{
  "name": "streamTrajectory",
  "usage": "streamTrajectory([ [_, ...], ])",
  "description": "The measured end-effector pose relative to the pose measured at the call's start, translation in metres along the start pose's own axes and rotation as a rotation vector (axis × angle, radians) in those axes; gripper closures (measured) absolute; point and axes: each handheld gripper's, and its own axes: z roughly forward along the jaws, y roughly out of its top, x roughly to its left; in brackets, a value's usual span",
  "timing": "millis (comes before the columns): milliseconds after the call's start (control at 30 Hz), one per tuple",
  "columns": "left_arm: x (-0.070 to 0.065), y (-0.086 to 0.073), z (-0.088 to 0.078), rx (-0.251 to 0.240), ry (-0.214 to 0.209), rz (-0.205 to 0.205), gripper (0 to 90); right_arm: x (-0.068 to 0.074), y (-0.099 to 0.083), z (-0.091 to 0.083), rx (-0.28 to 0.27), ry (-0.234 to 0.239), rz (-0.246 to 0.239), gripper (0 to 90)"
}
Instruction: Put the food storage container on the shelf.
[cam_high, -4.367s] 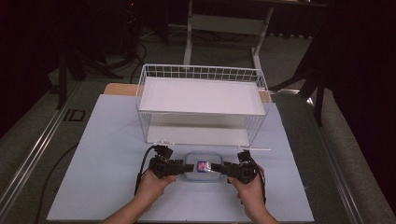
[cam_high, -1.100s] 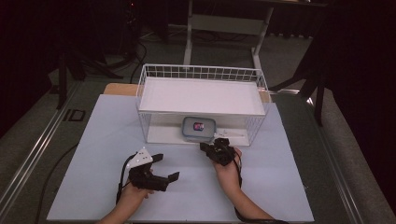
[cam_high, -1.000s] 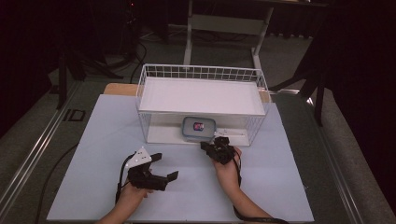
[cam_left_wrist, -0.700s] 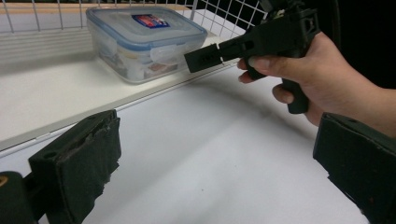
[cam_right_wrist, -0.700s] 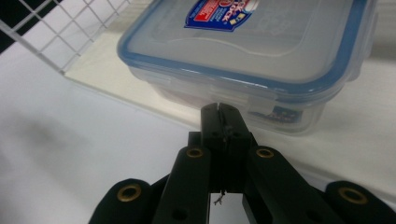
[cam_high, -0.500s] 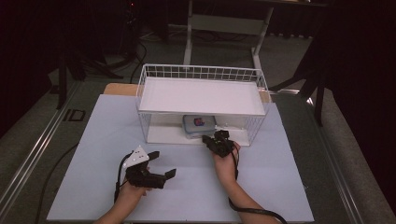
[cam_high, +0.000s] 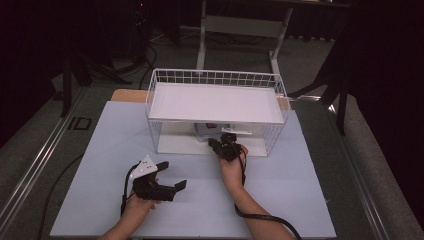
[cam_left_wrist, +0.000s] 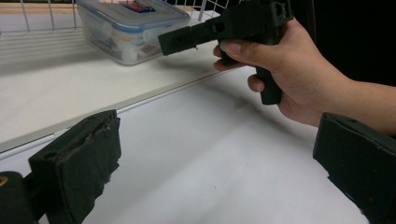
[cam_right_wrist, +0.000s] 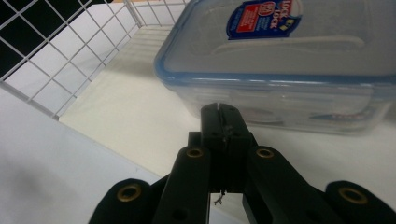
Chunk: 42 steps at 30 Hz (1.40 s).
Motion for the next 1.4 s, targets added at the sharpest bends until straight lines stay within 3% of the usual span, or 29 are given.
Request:
streamTrajectory([
  [233,0.0,-0.001,0.0,0.006,-0.007,-0.004,2.1,0.001,0.004,0.006,0.015,-0.005,0.046,89.9],
  [300,0.0,-0.001,0.0,0.004,-0.007,-0.003,2.1,-0.001,0.005,0.008,0.001,-0.013,0.019,89.9],
  [333,0.0,-0.001,0.0,0.005,-0.007,-0.002,2.1,0.0,0.005,0.008,0.013,-0.005,0.046,90.0],
  [367,0.0,-0.001,0.0,0.006,-0.008,-0.003,2.1,-0.001,0.006,0.009,0.004,-0.012,0.024,89.9],
  [400,0.0,-0.001,0.0,0.006,-0.008,-0.003,2.1,0.001,0.005,0.009,0.022,-0.01,0.048,90.0],
  [467,0.0,-0.002,0.0,0.008,-0.008,-0.003,2.1,-0.002,0.005,0.011,0.008,-0.016,0.024,89.9],
  [500,0.0,-0.002,0.0,0.008,-0.008,-0.005,2.1,-0.001,0.005,0.011,0.027,-0.01,0.065,90.0],
  [567,0.0,-0.002,0.0,0.012,-0.008,-0.003,2.1,-0.001,0.005,0.012,0.026,-0.004,0.071,89.9],
  [733,-0.001,-0.001,0.001,0.01,-0.005,0.006,2.1,0.005,0.002,0.008,0.027,0.003,0.03,89.7],
  [767,-0.001,-0.001,0.001,0.009,-0.004,0.009,2.1,0.004,0.0,0.007,0.014,0.013,-0.006,89.7],
  [833,-0.001,-0.001,0.001,0.009,-0.003,0.014,2.1,0.007,-0.004,0.002,0.009,0.027,-0.021,88.7],
  [1067,-0.003,0.002,0.001,-0.001,-0.005,0.013,2.1,0.014,-0.01,-0.031,-0.023,0.064,-0.072,85.5],
  [1233,-0.006,0.006,0.001,-0.001,-0.004,0.039,2.1,0.018,-0.01,-0.051,-0.036,0.078,-0.118,80.0],
  [1267,-0.008,0.008,0.0,-0.007,-0.003,0.045,2.1,0.02,-0.011,-0.059,-0.049,0.082,-0.143,71.5],
  [1400,-0.011,0.016,0.0,0.0,-0.014,0.065,2.1,0.023,-0.012,-0.069,-0.068,0.074,-0.178,52.5],
])
